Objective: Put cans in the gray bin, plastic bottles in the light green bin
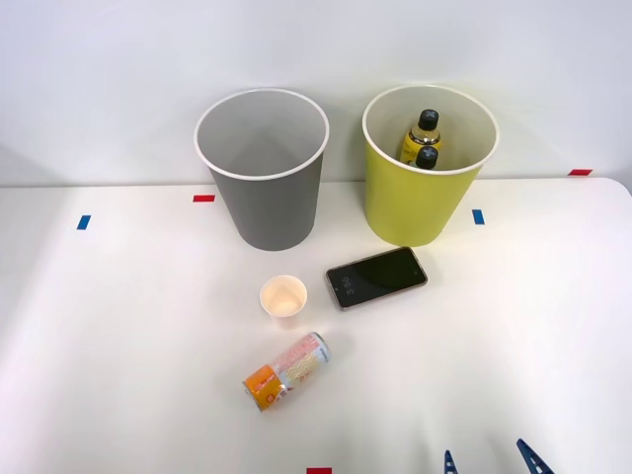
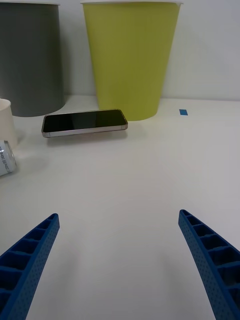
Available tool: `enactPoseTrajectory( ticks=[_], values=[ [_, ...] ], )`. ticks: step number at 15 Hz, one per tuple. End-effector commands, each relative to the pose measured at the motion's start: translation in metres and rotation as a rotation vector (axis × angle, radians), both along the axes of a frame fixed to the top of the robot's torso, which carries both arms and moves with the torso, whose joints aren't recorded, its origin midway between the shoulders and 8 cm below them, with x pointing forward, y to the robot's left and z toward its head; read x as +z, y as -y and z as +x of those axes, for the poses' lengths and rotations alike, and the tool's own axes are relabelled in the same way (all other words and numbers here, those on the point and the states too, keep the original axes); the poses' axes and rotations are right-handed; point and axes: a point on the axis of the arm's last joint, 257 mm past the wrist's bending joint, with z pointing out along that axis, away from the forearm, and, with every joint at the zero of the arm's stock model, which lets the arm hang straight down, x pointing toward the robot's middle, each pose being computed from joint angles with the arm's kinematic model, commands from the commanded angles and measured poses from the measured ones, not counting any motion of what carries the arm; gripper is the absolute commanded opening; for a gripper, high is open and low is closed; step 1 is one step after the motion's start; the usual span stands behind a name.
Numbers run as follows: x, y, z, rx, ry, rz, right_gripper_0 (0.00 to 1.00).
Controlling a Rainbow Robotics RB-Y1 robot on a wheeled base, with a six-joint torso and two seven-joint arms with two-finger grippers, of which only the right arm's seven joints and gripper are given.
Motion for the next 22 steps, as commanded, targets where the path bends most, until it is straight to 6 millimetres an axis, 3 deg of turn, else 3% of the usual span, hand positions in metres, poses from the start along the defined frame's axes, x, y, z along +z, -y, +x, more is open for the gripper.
enactPoseTrajectory(
  ticks=[1, 22],
  values=[
    [0.0000, 0.0000, 0.0000, 0.000, 0.000, 0.000, 0.82],
    [0.0000, 0.0000, 0.0000, 0.000, 0.000, 0.000, 0.82]
  ],
)
